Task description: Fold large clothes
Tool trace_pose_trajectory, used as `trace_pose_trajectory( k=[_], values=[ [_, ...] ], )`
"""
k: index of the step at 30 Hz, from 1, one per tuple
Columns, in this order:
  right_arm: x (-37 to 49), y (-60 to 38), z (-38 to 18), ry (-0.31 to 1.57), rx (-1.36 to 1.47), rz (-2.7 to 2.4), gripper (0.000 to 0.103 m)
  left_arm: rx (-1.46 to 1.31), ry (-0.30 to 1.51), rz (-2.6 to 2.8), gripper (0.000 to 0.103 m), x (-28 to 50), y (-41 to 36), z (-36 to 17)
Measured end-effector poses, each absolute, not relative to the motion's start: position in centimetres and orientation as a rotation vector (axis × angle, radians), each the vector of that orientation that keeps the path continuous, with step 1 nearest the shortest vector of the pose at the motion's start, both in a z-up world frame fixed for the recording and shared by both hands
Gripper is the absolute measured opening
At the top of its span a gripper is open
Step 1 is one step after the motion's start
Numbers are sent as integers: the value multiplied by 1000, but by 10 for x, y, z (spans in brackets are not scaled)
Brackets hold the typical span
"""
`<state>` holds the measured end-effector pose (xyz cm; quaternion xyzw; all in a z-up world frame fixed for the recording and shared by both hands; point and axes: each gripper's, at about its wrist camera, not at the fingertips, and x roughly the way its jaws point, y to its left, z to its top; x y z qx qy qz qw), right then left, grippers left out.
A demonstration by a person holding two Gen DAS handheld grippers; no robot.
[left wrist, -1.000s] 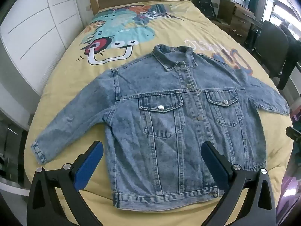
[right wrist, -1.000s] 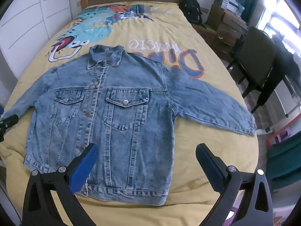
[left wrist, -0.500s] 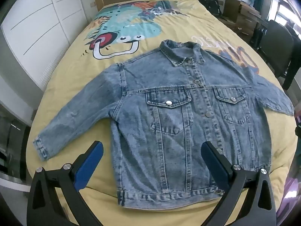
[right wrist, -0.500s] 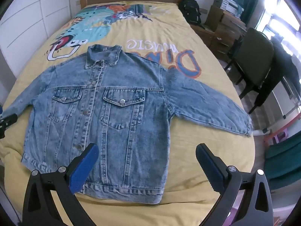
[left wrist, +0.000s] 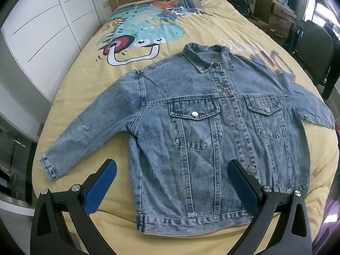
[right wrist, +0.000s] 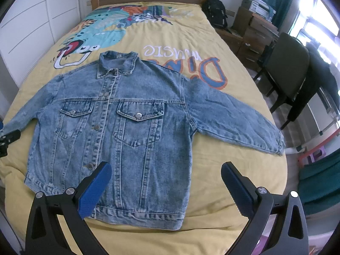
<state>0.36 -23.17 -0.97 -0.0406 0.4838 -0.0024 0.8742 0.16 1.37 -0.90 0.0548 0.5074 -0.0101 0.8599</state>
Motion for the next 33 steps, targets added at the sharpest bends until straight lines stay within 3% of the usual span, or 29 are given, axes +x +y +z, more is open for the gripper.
trace_pose_trajectory(
  k=[33],
  values=[
    [5,-232,-21,1044,-97,0,103,137,1083,4,102,2,15,-18]
  ],
)
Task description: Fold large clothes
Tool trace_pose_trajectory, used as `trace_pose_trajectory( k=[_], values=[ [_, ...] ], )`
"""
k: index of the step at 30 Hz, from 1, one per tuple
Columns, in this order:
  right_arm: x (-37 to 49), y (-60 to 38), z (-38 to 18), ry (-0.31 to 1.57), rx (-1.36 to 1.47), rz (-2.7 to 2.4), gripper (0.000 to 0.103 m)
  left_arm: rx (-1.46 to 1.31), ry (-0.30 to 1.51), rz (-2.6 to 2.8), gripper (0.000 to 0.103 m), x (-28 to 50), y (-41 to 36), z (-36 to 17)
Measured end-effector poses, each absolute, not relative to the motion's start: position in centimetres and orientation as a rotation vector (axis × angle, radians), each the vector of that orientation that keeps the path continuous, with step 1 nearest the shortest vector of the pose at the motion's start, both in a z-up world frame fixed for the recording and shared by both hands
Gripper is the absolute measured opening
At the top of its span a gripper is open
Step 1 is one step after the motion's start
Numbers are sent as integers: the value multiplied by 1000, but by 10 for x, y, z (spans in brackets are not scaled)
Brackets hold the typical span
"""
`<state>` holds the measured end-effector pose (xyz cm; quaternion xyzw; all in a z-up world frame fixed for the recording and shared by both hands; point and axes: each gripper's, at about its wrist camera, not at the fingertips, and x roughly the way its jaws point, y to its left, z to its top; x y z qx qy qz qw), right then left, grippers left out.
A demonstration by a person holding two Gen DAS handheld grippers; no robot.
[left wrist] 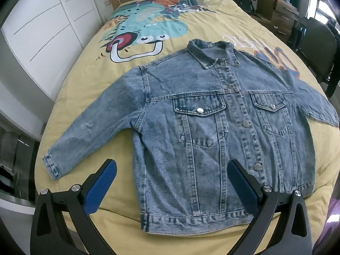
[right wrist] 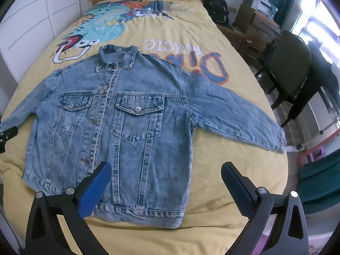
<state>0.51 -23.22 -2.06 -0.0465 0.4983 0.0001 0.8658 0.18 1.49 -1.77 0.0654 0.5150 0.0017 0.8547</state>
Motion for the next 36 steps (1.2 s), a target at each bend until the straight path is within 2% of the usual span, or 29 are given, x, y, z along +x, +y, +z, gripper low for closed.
trace_pose_trajectory(
  k=[20,28,36],
  values=[
    [5,-236,-24,1052,-95,-6,103,140,1094,-1,102,3,13,-22],
    [6,-243,-23,991,-59,-13,103,134,1102,-5,102,11,17,-26],
    [17,-287,-33,967,-18,-103,103,132,1115,-4,102,33,21,-34]
  ],
)
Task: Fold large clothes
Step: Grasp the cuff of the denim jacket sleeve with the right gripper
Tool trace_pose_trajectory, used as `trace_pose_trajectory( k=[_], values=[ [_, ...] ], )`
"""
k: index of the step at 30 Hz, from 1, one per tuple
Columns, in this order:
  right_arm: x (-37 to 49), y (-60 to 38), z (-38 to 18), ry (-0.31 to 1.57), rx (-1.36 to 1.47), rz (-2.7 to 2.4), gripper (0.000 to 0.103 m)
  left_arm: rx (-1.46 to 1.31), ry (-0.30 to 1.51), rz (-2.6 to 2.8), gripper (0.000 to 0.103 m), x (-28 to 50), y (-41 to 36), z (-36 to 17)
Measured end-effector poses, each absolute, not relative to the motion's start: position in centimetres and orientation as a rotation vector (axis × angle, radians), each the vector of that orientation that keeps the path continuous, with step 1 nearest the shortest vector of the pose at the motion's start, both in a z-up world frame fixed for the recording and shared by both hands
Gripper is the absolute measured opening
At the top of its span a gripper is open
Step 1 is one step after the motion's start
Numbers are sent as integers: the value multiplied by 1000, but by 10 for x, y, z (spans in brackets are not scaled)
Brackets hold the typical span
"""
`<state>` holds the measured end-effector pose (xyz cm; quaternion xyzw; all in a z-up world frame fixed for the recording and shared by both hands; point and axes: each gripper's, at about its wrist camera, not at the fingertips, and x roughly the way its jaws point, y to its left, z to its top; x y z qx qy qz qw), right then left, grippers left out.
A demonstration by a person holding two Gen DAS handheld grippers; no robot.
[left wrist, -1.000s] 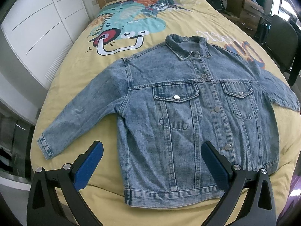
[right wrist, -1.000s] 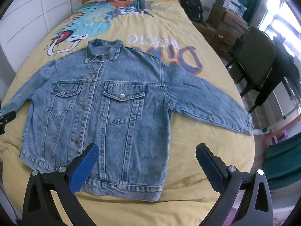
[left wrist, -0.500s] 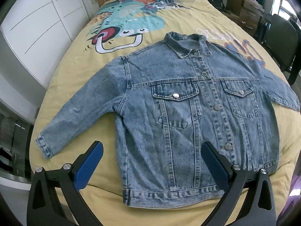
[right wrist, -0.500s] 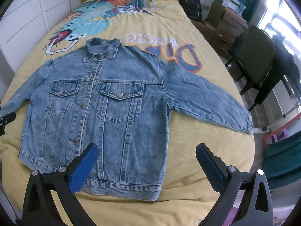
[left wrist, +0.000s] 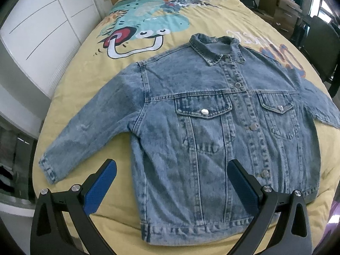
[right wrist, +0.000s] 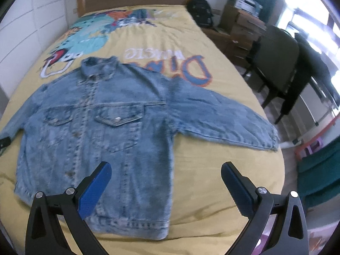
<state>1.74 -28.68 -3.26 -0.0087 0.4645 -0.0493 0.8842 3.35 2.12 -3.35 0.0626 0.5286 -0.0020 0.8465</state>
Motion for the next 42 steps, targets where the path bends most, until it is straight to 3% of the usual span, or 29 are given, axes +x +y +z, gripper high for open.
trace_pose_trajectory(
  k=[12,23,35,37,38,39,40,41,42],
  values=[
    [84,-430,-100,1021,197,-321,103,118,1171,-23,102,95,22,-56],
    [108,-573,-193,1046,747,-485,103,76,1223,4,102,124,31,-76],
    [133,-614,-223,1059,767,-688,102,72,1255,5,102,120,43,-99],
    [145,-614,-221,1084,762,-697,94,63,1255,-3,102,118,45,-100],
    [151,-611,-214,1087,719,-685,77,51,1248,-11,102,116,46,-100],
    [158,-611,-213,1082,690,-675,50,36,1242,-19,102,115,46,-100],
    [163,-606,-206,1084,635,-644,37,17,1237,-34,102,114,47,-100],
    [167,-601,-201,1092,598,-627,14,11,1235,-40,102,113,47,-100],
    [171,-596,-196,1100,564,-613,11,9,1232,-40,102,112,46,-100]
  ],
)
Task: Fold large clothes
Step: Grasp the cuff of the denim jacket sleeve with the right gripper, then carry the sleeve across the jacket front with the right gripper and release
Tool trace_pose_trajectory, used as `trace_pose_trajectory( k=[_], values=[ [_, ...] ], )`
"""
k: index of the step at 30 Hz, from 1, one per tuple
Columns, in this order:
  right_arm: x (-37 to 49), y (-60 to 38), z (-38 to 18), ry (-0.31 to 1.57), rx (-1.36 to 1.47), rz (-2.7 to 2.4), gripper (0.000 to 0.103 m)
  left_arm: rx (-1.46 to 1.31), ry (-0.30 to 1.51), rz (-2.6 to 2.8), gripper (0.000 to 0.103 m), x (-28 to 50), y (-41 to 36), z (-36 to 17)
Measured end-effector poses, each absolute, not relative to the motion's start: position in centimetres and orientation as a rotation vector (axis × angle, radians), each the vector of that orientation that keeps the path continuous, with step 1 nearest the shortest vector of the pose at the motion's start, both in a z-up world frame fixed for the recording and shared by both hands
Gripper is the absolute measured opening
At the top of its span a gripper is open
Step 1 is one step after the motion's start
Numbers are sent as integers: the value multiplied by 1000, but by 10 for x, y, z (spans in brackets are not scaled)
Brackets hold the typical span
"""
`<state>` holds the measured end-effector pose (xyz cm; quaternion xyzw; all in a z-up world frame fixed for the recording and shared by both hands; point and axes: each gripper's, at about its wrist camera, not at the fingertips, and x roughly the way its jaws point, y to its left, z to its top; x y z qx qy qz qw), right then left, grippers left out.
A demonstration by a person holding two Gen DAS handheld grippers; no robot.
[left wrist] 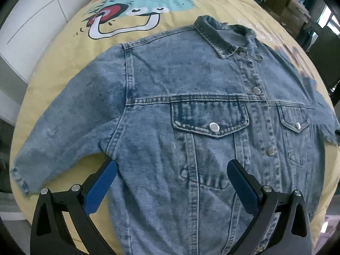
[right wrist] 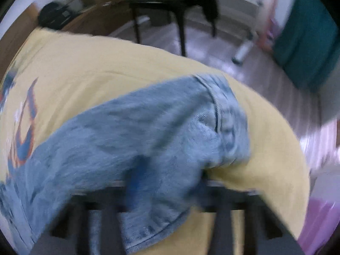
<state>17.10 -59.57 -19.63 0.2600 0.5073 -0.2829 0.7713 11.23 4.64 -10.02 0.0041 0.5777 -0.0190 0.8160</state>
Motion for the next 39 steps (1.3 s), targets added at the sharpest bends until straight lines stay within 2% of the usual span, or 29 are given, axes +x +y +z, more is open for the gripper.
trace_pose_trajectory(
  k=[4,10,18,23,29,33,39],
  values=[
    [175,-567,-167,1069,468,-546,9,37,1231,4,102,113,47,-101],
    [186,-502,-92,941,376,-346,8,49,1212,35,102,119,59,-98],
    [219,-364,-2,837,285,-23,8,13,1187,60,102,120,79,-82],
    [243,-275,20,823,251,178,8,42,1158,74,102,119,85,-70],
    [268,-181,-5,907,199,321,8,25,1148,82,102,116,99,-69],
    [271,-127,-54,1028,148,367,8,25,1157,87,102,115,104,-76],
    [259,-101,-144,1211,131,387,8,19,1179,100,102,112,111,-88]
  ],
)
